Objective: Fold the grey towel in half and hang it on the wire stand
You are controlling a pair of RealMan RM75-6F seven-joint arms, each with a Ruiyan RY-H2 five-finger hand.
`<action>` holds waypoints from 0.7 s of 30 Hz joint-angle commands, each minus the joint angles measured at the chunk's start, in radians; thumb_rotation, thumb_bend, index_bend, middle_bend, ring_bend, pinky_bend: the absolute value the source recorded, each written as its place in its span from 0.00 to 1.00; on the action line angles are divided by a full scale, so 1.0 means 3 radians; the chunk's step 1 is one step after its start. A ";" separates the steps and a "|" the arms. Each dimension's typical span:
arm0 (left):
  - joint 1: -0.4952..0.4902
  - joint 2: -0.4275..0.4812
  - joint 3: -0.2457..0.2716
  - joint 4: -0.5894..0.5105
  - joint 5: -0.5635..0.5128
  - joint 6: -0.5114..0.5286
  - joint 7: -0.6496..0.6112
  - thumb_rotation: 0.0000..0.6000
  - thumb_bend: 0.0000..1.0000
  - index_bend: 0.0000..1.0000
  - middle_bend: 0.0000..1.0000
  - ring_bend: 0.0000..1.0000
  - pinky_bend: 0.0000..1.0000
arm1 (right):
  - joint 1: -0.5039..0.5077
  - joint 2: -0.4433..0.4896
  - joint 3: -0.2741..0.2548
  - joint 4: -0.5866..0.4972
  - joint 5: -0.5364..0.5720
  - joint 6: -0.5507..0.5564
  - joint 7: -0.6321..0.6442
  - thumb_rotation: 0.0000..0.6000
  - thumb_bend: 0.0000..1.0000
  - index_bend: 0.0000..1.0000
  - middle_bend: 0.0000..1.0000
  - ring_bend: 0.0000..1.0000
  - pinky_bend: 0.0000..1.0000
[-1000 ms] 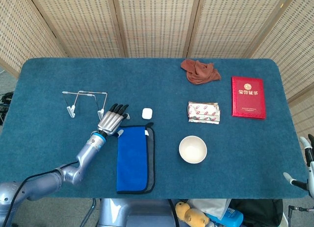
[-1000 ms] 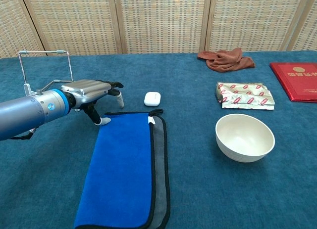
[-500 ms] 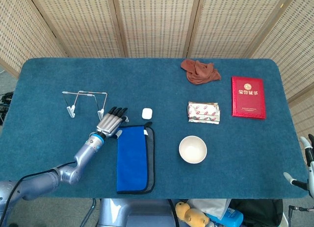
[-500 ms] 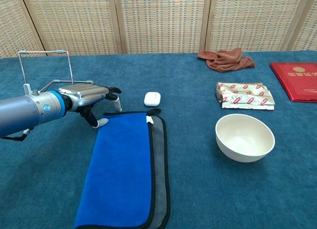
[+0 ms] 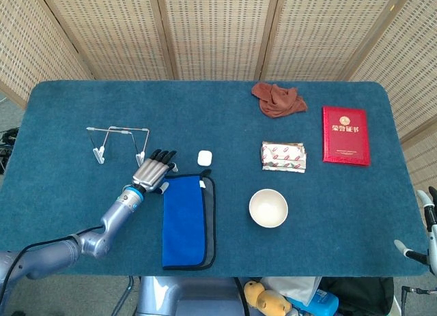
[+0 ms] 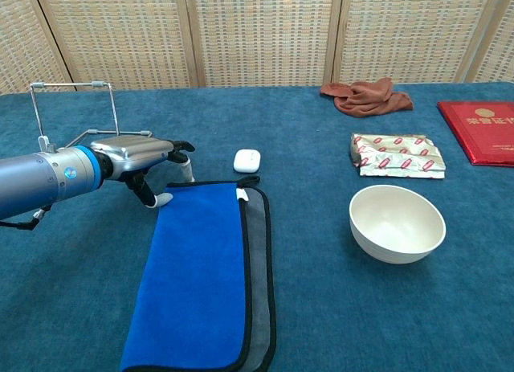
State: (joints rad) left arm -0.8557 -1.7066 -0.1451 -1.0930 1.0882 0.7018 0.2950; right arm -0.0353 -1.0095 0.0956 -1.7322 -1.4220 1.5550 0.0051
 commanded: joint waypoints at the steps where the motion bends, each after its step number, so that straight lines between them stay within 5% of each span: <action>1: 0.0000 0.0038 -0.0005 -0.0065 -0.0030 -0.0009 0.0005 1.00 0.38 0.56 0.00 0.00 0.00 | 0.0000 0.0001 -0.0001 0.0002 -0.0001 -0.0001 0.0004 1.00 0.00 0.05 0.00 0.00 0.00; 17: -0.0025 0.0109 0.0014 -0.0194 -0.0189 0.0047 0.0198 1.00 0.39 0.56 0.00 0.00 0.00 | -0.0006 0.0016 -0.0011 -0.0002 -0.0032 0.0013 0.0038 1.00 0.00 0.05 0.00 0.00 0.00; 21: -0.0016 0.0147 0.0021 -0.0265 -0.0134 0.0078 0.0148 1.00 0.47 0.58 0.00 0.00 0.00 | -0.0008 0.0018 -0.0013 -0.0005 -0.0038 0.0018 0.0039 1.00 0.00 0.05 0.00 0.00 0.00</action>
State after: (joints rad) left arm -0.8613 -1.6652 -0.1392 -1.1691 1.0448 0.7231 0.3429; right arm -0.0378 -1.0042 0.0916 -1.7338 -1.4336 1.5606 0.0170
